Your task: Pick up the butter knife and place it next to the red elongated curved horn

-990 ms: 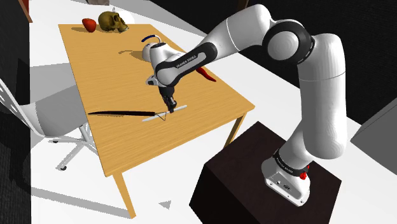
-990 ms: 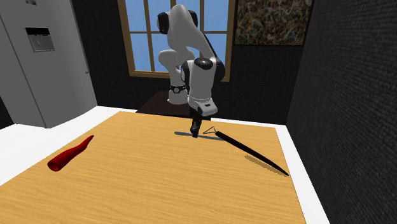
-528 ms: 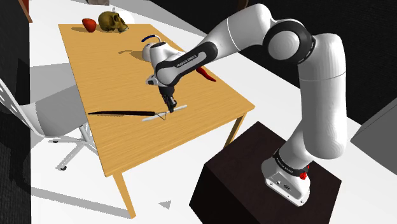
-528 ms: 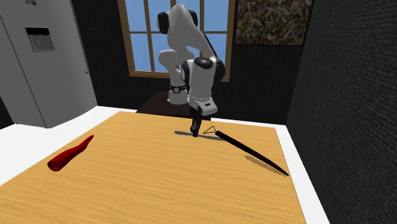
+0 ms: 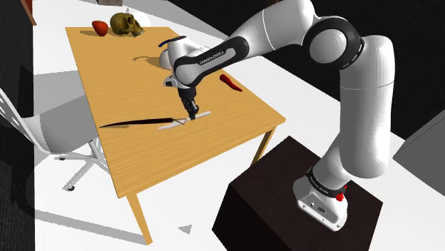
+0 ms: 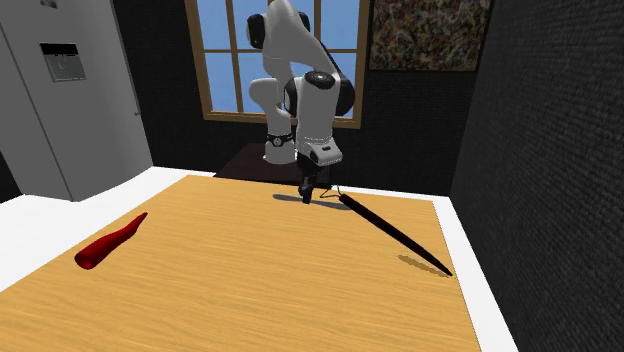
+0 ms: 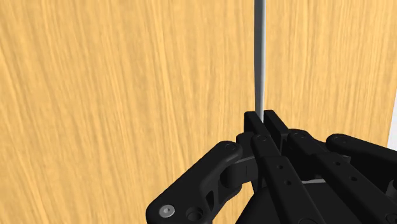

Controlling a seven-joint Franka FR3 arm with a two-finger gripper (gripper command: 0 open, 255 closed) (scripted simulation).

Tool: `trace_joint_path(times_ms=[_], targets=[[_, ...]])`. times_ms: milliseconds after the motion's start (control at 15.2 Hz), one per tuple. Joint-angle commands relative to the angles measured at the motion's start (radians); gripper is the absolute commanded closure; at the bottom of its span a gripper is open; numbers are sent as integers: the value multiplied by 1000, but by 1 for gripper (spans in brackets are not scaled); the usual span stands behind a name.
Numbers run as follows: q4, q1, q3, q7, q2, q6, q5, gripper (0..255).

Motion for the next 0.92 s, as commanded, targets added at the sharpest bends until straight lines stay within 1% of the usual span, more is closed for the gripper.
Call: trace_joint_path(times_ms=[0,858], targets=[[6,0,2,-1,-15,-20,3,255],[63,-3,9,-13,-96,-158,17,255]])
